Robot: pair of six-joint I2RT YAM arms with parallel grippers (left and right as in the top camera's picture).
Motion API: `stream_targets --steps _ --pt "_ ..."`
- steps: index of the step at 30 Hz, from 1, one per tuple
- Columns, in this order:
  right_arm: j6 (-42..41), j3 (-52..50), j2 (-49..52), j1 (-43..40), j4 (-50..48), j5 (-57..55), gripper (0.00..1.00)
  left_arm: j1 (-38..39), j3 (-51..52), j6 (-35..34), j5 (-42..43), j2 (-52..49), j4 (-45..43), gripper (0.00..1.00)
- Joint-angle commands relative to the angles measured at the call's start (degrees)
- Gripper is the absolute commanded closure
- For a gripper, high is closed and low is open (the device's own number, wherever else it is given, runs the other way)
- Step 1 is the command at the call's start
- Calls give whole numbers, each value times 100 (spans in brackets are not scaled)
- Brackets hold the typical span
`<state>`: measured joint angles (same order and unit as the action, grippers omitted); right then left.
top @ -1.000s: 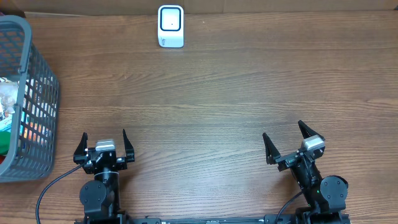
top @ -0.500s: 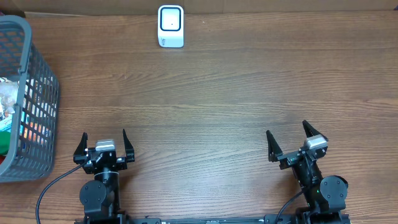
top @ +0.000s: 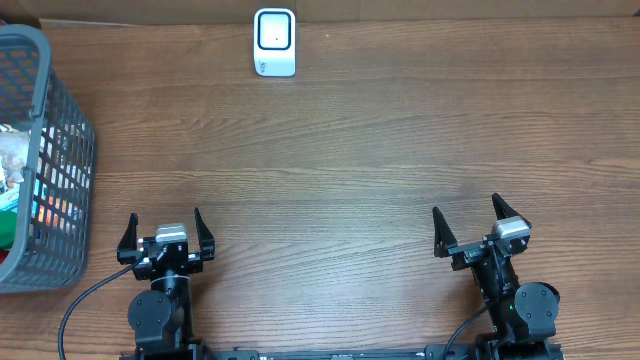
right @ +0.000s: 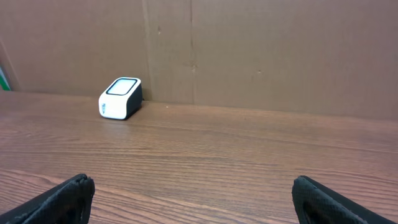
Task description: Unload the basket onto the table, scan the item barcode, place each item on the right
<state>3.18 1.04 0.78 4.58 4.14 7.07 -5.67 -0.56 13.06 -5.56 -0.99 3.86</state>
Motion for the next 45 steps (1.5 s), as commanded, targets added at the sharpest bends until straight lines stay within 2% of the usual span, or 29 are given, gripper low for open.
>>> stream_targets --steps 1,4,9,11,17,21,26,30,34,36,40,43,45 --pt "-13 -57 -61 -15 -2 -59 0 -26 28 155 -101 72 -2 0" --pt "-13 -57 -61 -15 -2 -59 0 -24 24 105 168 72 4 0" --pt "-13 -57 -61 -15 -2 -61 0 -24 -151 -570 562 72 225 0" --pt "-13 -57 -61 -15 -2 -59 0 -24 -374 -625 741 57 317 0" --pt "-13 -57 -61 -15 -2 -61 0 -26 -1838 -800 931 -643 1257 0" --pt "-13 -57 -61 -15 -2 -59 0 -26 -3322 -798 968 -1888 2168 0" --pt "-13 -57 -61 -15 -2 -59 0 -26 -5882 -881 1058 -4135 3936 0" --pt "-13 -57 -61 -15 -2 -59 0 -24 -8373 -883 1432 -6019 5783 0" --pt "-13 -57 -61 -15 -2 -61 0 -24 -10327 -890 2105 -7484 7023 0" --pt "-13 -57 -61 -15 -2 -61 0 -24 -10800 -1093 2514 -7943 7173 1" --pt "-15 -57 -61 -15 -2 -59 0 -26 -10946 -1152 2977 -8518 7014 0" --pt "-13 -57 -61 -15 -2 -59 0 -57 -10957 -1270 2855 -8738 6902 0" --pt "-13 -57 -61 -15 -2 -59 0 -153 -10974 -1749 2376 -8749 6782 0"
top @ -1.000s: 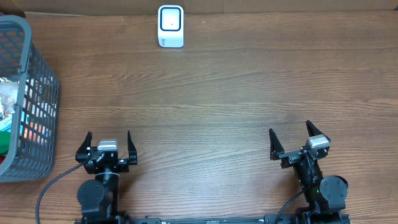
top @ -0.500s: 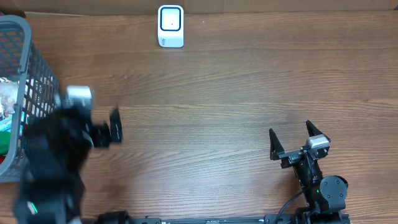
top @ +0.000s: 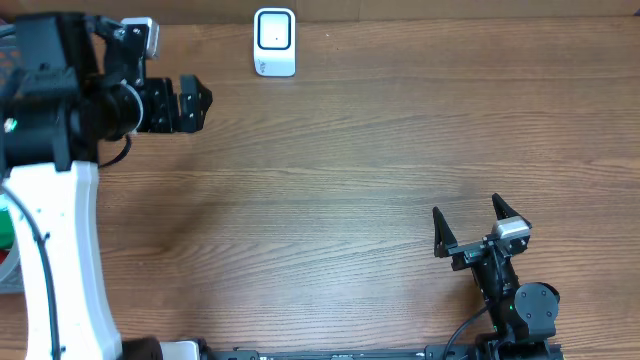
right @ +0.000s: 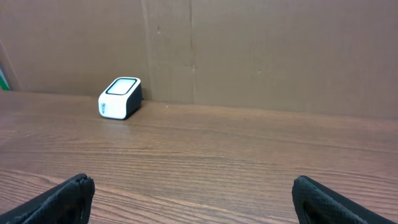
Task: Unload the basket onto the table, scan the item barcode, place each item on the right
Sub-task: 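Move the left gripper over the grey basket and lower it inside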
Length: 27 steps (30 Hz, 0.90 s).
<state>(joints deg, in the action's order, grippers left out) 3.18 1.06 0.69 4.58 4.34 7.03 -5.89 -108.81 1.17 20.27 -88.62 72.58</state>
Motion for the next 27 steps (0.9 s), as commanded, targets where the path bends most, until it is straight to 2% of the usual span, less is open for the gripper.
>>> stream_targets --steps 1,2,3,9,12,13,18,23,27 --pt "-13 -59 -52 -15 -22 -57 0 -223 -212 -962 -656 20 -94 0" --pt "-13 -59 -52 -15 -22 -55 0 -413 -442 -1497 -1405 24 31 0" --pt "-13 -59 -52 -15 -22 -57 0 -544 -627 -1650 -1711 24 149 0" --pt "-13 -59 -52 -15 -22 -57 0 -1541 -1818 -2087 -2863 24 745 0" --pt "-13 -59 -52 -15 -22 -57 0 -2201 -1897 -2625 -3526 20 890 0" --pt "-13 -59 -52 -15 -22 -57 0 -2673 -1757 -2881 -3639 -22 964 0" --pt "-13 -59 -52 -15 -22 -57 0 -3672 -1250 -3097 -3366 -258 953 0" --pt "-13 -59 -52 -15 -22 -55 0 -4131 -748 -3053 -3434 -516 1058 0" --pt "-13 -59 -52 -15 -22 -55 0 -4444 -216 -2870 -3460 -632 793 0"
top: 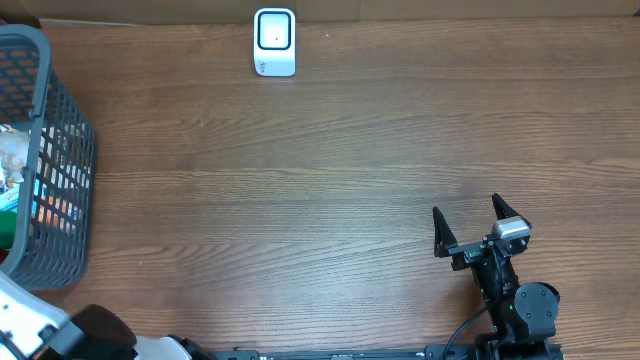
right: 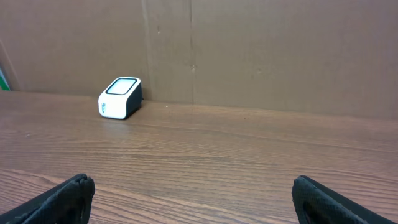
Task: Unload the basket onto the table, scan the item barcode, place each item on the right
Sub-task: 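Move the left gripper over the grey basket and lower it inside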
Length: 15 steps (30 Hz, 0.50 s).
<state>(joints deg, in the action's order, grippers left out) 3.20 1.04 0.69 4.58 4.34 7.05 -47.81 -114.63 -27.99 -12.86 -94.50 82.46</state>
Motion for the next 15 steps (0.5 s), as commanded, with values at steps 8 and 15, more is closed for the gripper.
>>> stream_targets --steps 8,15 --pt "-15 -57 -52 -15 -22 -57 0 -544 1123 894 -264 -258 -1062 0" --pt "-15 -57 -52 -15 -22 -59 0 -584 1123 1377 -289 -728 -1486 0"
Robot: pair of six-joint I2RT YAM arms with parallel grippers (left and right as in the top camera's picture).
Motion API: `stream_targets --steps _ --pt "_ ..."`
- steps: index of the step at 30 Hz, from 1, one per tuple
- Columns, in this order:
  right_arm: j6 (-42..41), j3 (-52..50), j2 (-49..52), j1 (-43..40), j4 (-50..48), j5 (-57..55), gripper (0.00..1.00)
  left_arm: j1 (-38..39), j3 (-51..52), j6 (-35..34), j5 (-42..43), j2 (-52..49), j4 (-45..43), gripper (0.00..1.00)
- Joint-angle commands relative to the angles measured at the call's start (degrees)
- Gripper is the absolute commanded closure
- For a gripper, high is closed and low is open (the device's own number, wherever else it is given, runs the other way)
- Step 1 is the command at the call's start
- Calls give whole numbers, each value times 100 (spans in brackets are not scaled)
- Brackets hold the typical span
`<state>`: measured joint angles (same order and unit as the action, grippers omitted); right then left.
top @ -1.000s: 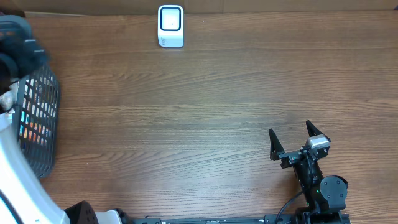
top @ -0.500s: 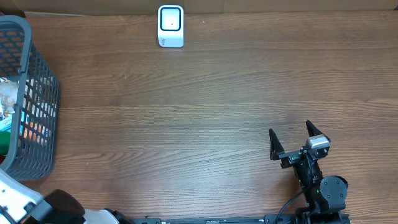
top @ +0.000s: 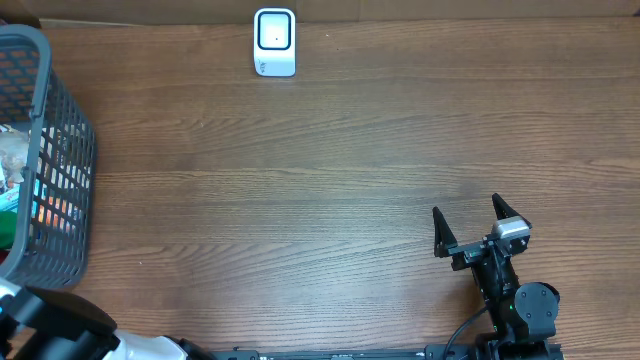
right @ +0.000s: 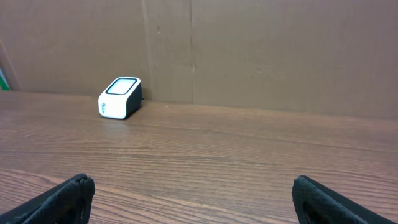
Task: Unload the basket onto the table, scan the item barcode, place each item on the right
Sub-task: 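Move the left gripper over the grey basket and lower it inside, then grasp the red-and-yellow sauce bottle in the basket with the left gripper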
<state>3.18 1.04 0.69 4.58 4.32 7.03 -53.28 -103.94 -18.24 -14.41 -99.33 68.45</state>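
Note:
The white barcode scanner (top: 274,40) stands at the table's far edge, its window facing up; in the right wrist view the scanner (right: 120,98) sits at the back left against a cardboard wall. Items (top: 14,170) lie in a grey mesh basket (top: 70,190) at the far left, mostly hidden by its wall. My right gripper (top: 467,222) rests open at the front right with nothing between its fingers; its gap (right: 193,190) shows only bare wood. Of my left arm (top: 60,325) only a dark and white part shows at the bottom left corner; its gripper is out of view.
The wooden table (top: 330,150) stretches between the scanner and the arms. A brown cardboard wall (right: 261,50) closes off the back edge. The basket takes up the left side.
The piece of my left arm at the bottom left corner has shifted slightly. The right gripper, the scanner and the basket are where they were.
Both grippers first rested open at the front of the table. Then my left arm was raised over the back left, above the basket, its gripper left of the scanner. After that only a part of it showed at the bottom left corner, as now.

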Motion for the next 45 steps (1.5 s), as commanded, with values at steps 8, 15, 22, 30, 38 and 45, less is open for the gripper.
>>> stream_targets --steps 8,15,22,30,38,45 --pt "-13 -57 -52 -15 -20 -55 0 -332 57 -4 -564 -734 -2 0" --pt "-13 -57 -52 -15 -20 -55 0 -483 59 372 -114 -1062 -267 0" --pt "-13 -57 -52 -15 -20 -55 0 -481 59 374 -37 -1438 -446 1" --pt "-13 -57 -52 -15 -20 -55 0 -481 59 367 96 -1606 -573 16" --pt "-13 -57 -52 -15 -20 -55 0 -479 13 367 232 -1600 -496 37" --pt "-13 -57 -52 -15 -20 -57 0 -391 -328 367 245 -1425 -240 45"
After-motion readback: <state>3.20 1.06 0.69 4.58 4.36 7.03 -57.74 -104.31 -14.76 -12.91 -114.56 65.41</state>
